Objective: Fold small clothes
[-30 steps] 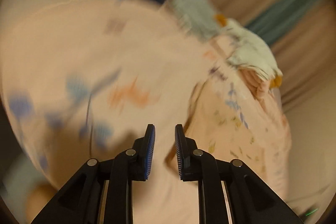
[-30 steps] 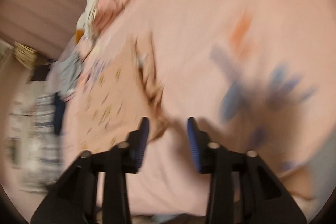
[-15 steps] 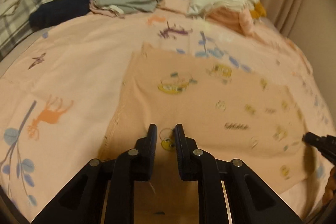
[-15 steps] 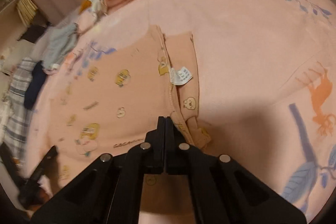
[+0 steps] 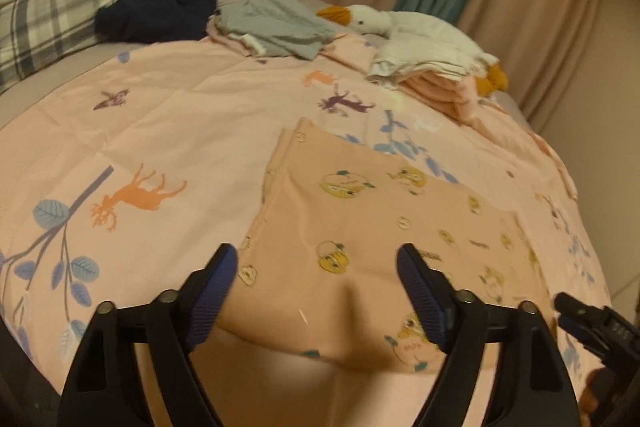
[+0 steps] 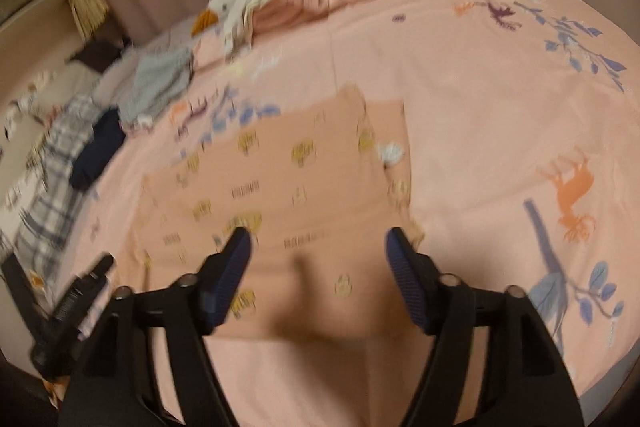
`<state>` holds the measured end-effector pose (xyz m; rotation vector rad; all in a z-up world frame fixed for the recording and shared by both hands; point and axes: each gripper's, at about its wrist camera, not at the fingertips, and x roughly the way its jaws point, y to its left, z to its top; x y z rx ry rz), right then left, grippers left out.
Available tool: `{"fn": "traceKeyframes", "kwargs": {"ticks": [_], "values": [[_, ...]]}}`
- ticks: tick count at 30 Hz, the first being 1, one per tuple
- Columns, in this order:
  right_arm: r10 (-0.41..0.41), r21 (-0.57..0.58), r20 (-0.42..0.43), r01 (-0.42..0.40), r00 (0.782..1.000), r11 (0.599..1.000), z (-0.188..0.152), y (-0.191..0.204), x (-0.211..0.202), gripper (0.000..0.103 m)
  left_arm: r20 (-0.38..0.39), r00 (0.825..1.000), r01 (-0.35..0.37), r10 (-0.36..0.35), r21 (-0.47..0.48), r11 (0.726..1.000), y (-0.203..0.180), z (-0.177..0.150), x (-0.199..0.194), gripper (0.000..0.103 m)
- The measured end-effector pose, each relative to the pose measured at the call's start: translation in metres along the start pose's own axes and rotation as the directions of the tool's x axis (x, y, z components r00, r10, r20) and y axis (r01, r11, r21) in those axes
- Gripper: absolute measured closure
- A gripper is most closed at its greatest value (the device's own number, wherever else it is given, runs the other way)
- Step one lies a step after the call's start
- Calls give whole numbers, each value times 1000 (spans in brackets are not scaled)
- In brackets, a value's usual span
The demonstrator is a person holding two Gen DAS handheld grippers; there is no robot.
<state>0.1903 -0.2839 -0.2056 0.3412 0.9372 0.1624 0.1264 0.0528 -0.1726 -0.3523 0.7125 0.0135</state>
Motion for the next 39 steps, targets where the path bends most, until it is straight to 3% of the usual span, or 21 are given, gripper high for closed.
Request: {"fn": "traceKeyframes", "kwargs": {"ticks": [4,9,11,12,14,15,16,17,18,20,21,23,24,25,26,28,31,33,34,37,39], "values": [[16,5,-22,-16,1000,1000,-10,3,4,15,13,997,80,-80,3,997,2,-6,-11,3],[85,-4,-3,-85,996,996,-13,18,-2,7,-57,989,135,-136,-27,990,5,-6,-9,3],[96,-11,-1,-96,995,995,-12,24,-5,7,-77,960,259,-268,-115,959,11,-9,-14,3],[98,-16,1,-98,995,995,-12,26,-7,7,-78,931,341,-357,-169,925,15,-10,-16,3],[91,-45,18,-90,996,995,-6,37,-12,7,-80,853,480,-515,-264,837,20,-11,-15,3],[83,-59,26,-81,996,995,-2,42,-15,7,-80,833,508,-547,-282,814,21,-11,-13,3],[76,-74,41,-72,996,995,5,48,-18,7,-82,821,521,-565,-296,801,22,-12,-11,3],[73,-102,70,-66,995,993,15,58,-23,6,-88,824,510,-560,-315,800,24,-13,-7,3],[80,-135,96,-67,992,989,23,67,-26,4,-93,841,477,-533,-338,811,26,-15,-2,3],[98,-185,115,-76,989,980,34,79,-24,2,-115,849,444,-516,-375,814,28,-17,9,3],[107,-193,117,-83,987,978,38,83,-20,2,-134,839,441,-527,-400,803,29,-19,17,3],[156,-177,103,-136,982,975,38,82,-7,2,-165,794,452,-585,-485,749,32,-24,32,3],[206,-159,77,-192,975,968,34,77,3,2,-157,763,475,-627,-523,708,33,-27,36,3],[244,-147,48,-235,969,961,33,75,10,3,-151,746,488,-648,-538,687,32,-28,39,3],[285,-119,-8,-284,958,951,32,71,21,9,-150,746,487,-649,-541,685,31,-27,39,3],[302,-81,-72,-308,951,948,32,68,33,21,-145,755,471,-640,-559,682,30,-27,42,3],[289,-100,-50,-292,956,951,31,68,36,23,-150,745,449,-650,-608,655,30,-29,43,3],[265,-118,-32,-267,964,957,31,68,33,21,-226,730,406,-646,-616,675,29,-29,44,3],[267,-120,-34,-269,963,956,31,67,32,21,-249,740,388,-625,-601,699,27,-30,42,3],[297,-90,-45,-300,954,950,34,60,34,21,-215,781,372,-586,-593,714,28,-32,38,3],[288,-57,-41,-290,957,955,36,56,37,21,-205,790,368,-578,-596,714,30,-32,38,3]]}}
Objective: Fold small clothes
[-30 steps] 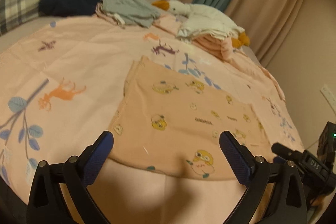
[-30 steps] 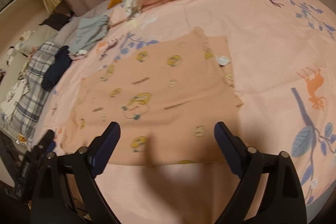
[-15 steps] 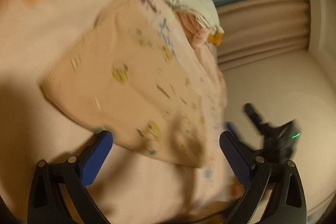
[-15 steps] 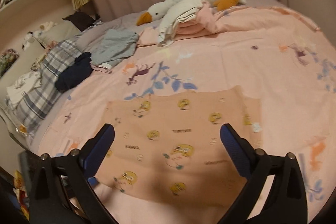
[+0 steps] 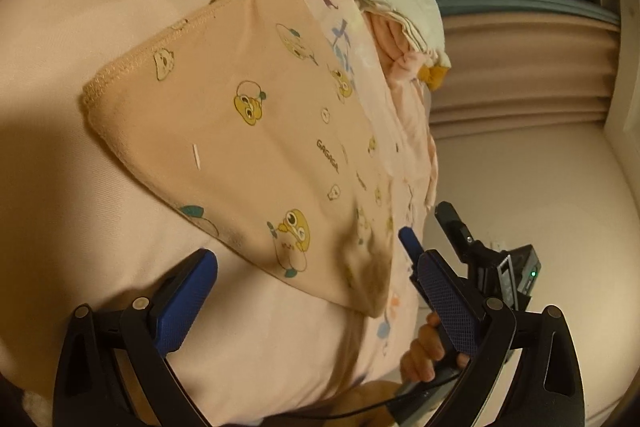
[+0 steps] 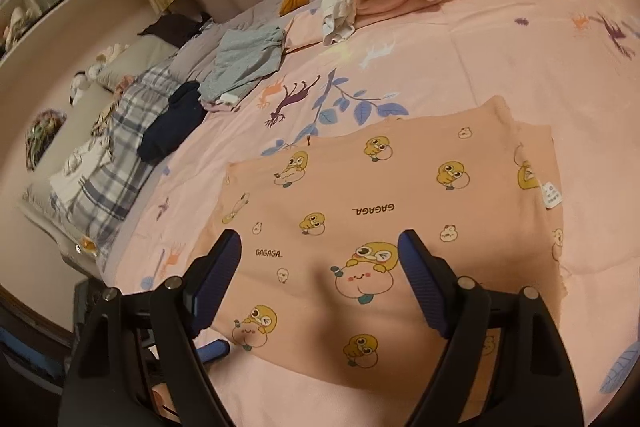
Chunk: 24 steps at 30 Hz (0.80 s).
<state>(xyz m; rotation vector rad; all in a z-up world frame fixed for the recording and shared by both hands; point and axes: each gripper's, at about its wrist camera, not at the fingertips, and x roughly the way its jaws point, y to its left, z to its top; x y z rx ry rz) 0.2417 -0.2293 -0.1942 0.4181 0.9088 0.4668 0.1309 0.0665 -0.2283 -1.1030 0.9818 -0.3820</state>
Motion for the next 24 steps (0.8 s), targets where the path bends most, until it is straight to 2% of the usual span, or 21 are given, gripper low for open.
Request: {"fn": "traceKeyframes", "kwargs": {"ticks": [5,10,14,15,16,17,18,19,21,22,23,24], "values": [[23,32,-10,-23,1000,999,-1,-2,3,21,86,996,3,0,-36,999,5,9,-2,3],[35,31,-27,-34,999,999,-2,1,8,21,125,990,67,-60,-47,997,7,18,1,3],[80,50,-20,-79,997,996,-3,-1,8,23,157,979,140,-132,-46,989,9,23,-3,3],[89,47,-23,-88,996,995,-3,-1,8,26,159,975,161,-154,-31,986,9,25,-4,11],[106,36,-29,-105,994,994,-4,0,8,29,155,976,157,-155,-5,988,7,29,-3,31],[121,23,-37,-120,992,993,-4,1,8,35,149,982,114,-116,22,993,4,33,0,43],[131,8,-43,-130,990,991,-6,3,8,41,147,988,50,-54,30,998,3,37,3,65],[129,2,-44,-129,991,992,-6,2,9,44,143,989,-24,19,32,999,3,40,8,75],[111,-3,-50,-111,993,994,-7,1,12,57,135,986,-109,103,43,993,2,43,19,80],[106,-5,-69,-106,992,994,-8,-1,15,63,148,980,-141,131,55,988,0,41,21,82],[111,-3,-91,-111,990,994,-9,-3,20,75,171,973,-171,155,81,982,-4,38,22,83],[127,6,-112,-127,986,992,-11,-6,25,81,195,964,-206,182,115,972,-10,34,23,85]]}}
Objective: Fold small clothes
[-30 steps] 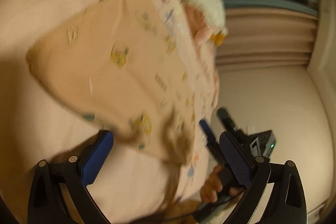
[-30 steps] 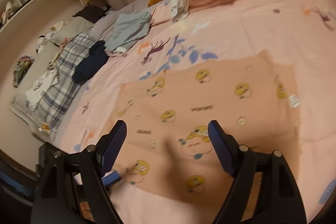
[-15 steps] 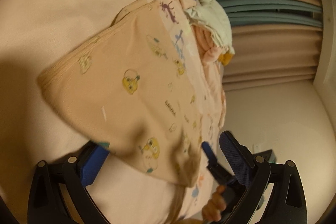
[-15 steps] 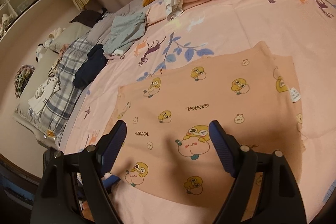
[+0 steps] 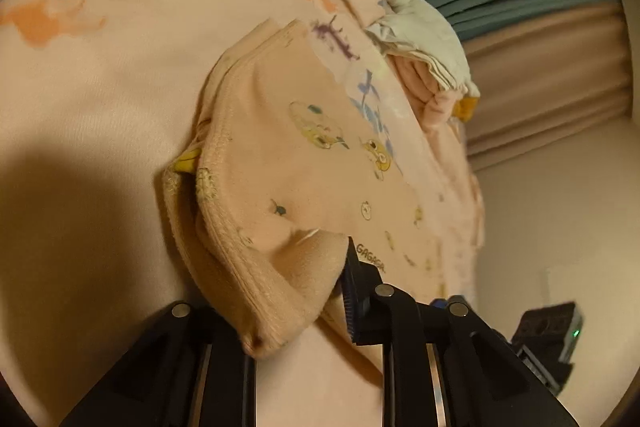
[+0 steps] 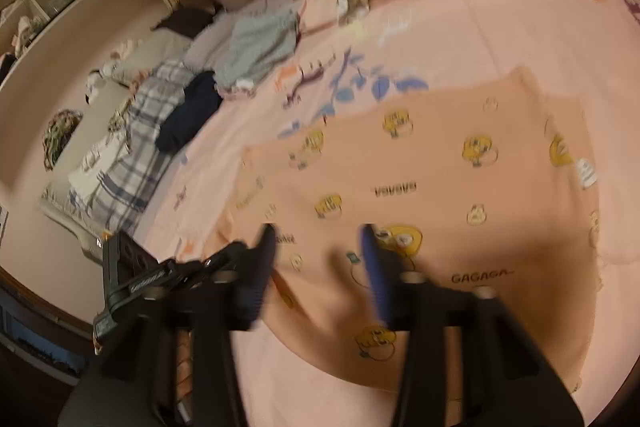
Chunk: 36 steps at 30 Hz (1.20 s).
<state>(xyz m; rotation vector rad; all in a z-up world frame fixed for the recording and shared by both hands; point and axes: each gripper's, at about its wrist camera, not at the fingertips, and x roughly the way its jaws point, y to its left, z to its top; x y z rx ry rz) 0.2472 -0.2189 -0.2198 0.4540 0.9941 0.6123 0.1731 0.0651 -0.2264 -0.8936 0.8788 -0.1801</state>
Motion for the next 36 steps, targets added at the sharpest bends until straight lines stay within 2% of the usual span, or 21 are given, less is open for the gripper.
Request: {"fn": "traceKeyframes", "kwargs": {"ticks": [2,4,5,6,10,11,12,15,19,21,23,25,27,30,34,36], "values": [[30,26,-36,-29,999,999,-5,-10,12,86,42,997,-71,67,78,994,-12,-8,-2,86],[-21,47,-100,26,995,999,-12,-21,31,89,67,989,-142,135,131,981,-19,-15,-3,88],[-37,72,-114,45,993,996,-14,-26,37,97,68,986,-164,155,137,977,-19,-18,-5,89],[-27,95,-105,37,994,995,-15,-30,36,100,67,985,-166,158,139,976,-19,-19,-8,89],[54,170,-112,-34,992,985,-12,-41,29,96,53,983,-181,175,147,972,-15,-17,-17,89],[65,183,-114,-43,991,982,-13,-43,30,96,33,984,-180,177,126,976,-11,-16,-17,86],[82,201,-116,-57,990,978,-13,-46,31,96,-2,983,-181,182,98,979,-7,-15,-16,78],[88,218,-118,-61,989,974,-13,-45,32,96,-48,991,-119,121,34,992,9,-11,-23,76],[65,171,-122,-44,990,984,-12,-35,31,91,-58,997,-55,52,-37,998,21,-6,-39,56],[58,150,-118,-40,991,988,-14,-32,31,87,-27,998,-63,62,-44,997,23,-3,-46,51],[55,144,-115,-38,992,989,-13,-32,33,86,15,993,-113,113,-26,993,22,-2,-51,50],[57,153,-115,-39,992,988,-12,-34,35,86,51,988,-148,148,-13,989,20,0,-53,45],[61,160,-116,-42,991,986,-11,-35,36,86,57,989,-134,134,-8,991,19,1,-49,38],[60,157,-117,-41,991,987,-11,-35,36,86,78,990,-114,115,-16,993,18,5,-40,37],[62,153,-114,-44,992,987,-11,-35,34,85,66,997,-31,36,-73,997,21,17,-29,37],[63,151,-113,-46,992,988,-12,-35,34,84,46,997,59,-54,-127,990,27,22,-25,37]]}}
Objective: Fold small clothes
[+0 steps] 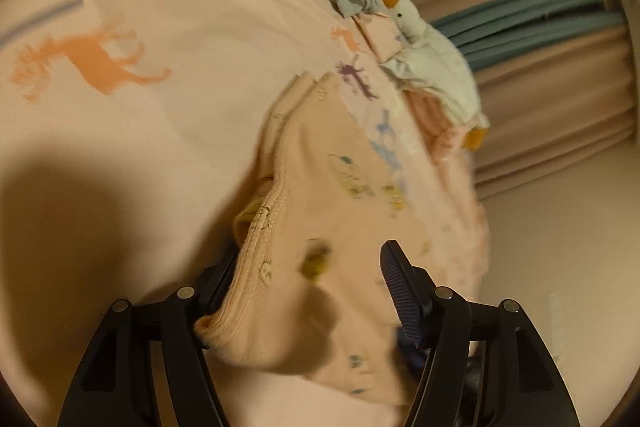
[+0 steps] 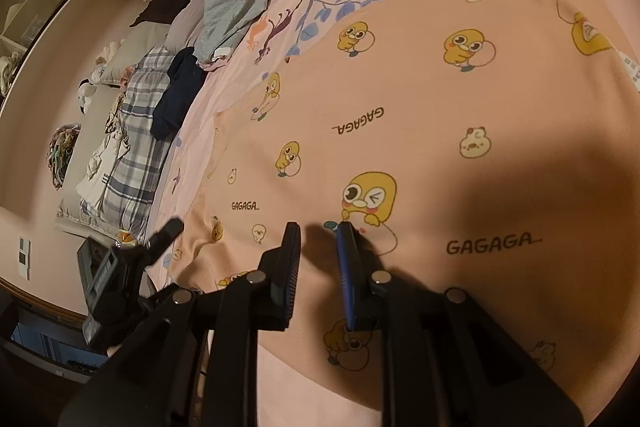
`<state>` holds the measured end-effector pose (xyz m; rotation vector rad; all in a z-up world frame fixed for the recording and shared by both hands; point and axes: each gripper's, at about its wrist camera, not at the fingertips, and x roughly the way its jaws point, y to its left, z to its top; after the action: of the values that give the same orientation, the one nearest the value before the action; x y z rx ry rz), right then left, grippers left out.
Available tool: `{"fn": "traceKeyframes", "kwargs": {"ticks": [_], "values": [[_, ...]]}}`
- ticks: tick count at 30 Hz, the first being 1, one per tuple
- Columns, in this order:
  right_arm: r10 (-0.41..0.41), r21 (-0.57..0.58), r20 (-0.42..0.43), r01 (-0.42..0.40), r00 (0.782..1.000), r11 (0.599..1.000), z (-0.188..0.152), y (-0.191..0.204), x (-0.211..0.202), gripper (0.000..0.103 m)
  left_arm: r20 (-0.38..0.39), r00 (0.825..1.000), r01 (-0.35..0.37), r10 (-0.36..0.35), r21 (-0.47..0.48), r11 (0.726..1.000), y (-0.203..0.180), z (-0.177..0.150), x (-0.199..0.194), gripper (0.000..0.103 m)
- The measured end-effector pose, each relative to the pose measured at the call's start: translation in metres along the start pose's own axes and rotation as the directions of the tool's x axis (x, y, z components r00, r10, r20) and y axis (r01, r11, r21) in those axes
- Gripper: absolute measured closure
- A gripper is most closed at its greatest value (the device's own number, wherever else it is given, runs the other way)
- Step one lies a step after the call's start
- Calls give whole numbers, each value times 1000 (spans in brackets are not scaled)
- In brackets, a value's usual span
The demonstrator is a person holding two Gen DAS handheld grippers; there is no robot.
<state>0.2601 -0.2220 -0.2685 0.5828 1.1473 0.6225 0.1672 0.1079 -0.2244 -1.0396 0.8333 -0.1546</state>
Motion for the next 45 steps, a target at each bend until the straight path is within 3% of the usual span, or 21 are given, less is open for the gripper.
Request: {"fn": "traceKeyframes", "kwargs": {"ticks": [3,5,8,10,12,16,18,21,23,25,27,29,31,32,34,35,36,38,41,42,45], "values": [[7,5,0,-7,1000,1000,0,-1,0,84,-124,982,134,-145,-87,987,8,10,17,38],[10,12,0,-10,1000,1000,0,-2,0,84,-176,971,137,-160,-138,981,13,17,28,47],[9,6,2,-9,1000,1000,0,-2,0,84,-152,979,109,-133,-155,982,19,18,31,71],[12,4,5,-12,1000,1000,-1,-4,-1,84,-119,992,30,-37,-63,998,13,16,31,88],[22,9,4,-22,1000,1000,-1,-5,-1,85,-68,996,-58,64,86,995,-5,6,31,90],[34,6,3,-34,999,999,-1,-6,-3,85,22,977,-207,210,306,929,-35,-10,31,93],[15,-20,-1,-15,1000,1000,-1,-4,0,88,43,972,-230,230,350,908,-37,-14,31,93],[0,-12,-2,0,1000,1000,3,-7,7,101,27,986,-166,166,317,934,-37,-12,30,93],[56,72,-2,-56,998,996,6,-18,3,100,44,987,-158,152,334,929,-43,-11,29,93],[90,131,22,-92,996,987,9,-27,-16,94,95,976,-220,198,432,875,-68,-18,30,93],[32,121,89,-43,996,992,12,-30,-46,85,144,975,-221,169,529,819,-101,-32,33,93],[-29,101,196,9,980,995,11,-34,-86,80,92,991,-130,93,632,764,-141,-58,44,93],[-16,84,264,-7,964,996,8,-43,-115,75,10,996,-65,83,722,689,-172,-89,69,91],[8,82,296,-34,955,996,6,-49,-125,66,-12,993,-66,113,752,656,-181,-103,83,86],[34,145,357,-91,934,985,4,-71,-140,52,-107,971,-43,213,801,597,-192,-132,116,60],[30,196,368,-109,929,975,4,-82,-142,51,-195,946,-1,261,800,600,-189,-144,131,59],[29,245,372,-129,928,961,3,-93,-144,51,-247,931,28,268,780,625,-185,-148,136,59],[40,272,366,-148,930,951,1,-103,-147,51,-336,916,84,220,697,712,-175,-148,133,59],[56,257,360,-157,931,954,1,-103,-148,49,-378,916,154,135,641,752,-177,-137,110,55],[88,247,352,-183,932,952,3,-100,-145,48,-384,919,188,84,618,763,-178,-131,97,47],[186,211,331,-264,925,941,7,-89,-133,47,-287,958,165,30,630,759,-174,-118,61,32]]}}
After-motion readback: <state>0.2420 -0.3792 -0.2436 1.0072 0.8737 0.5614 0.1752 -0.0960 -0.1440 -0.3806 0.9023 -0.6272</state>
